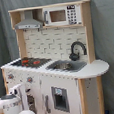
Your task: Play with the kitchen
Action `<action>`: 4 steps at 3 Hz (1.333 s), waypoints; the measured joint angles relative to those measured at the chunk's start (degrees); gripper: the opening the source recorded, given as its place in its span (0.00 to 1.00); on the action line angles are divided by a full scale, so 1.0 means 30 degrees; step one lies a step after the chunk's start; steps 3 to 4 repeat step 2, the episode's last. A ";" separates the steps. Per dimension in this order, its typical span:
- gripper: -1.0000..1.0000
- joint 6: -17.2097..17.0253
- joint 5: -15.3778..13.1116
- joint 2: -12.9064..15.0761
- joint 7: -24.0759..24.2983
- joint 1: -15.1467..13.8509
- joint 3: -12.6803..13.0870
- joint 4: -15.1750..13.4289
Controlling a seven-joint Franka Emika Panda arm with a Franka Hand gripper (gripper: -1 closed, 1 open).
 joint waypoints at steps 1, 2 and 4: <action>1.00 -0.0163 0.0000 0.0002 -0.1823 0.0172 -0.0679 0.0046; 1.00 -0.0586 0.0001 0.0005 -0.2105 0.2039 -0.0958 -0.0362; 1.00 -0.0586 0.0001 0.0005 -0.2105 0.2039 -0.0958 -0.0362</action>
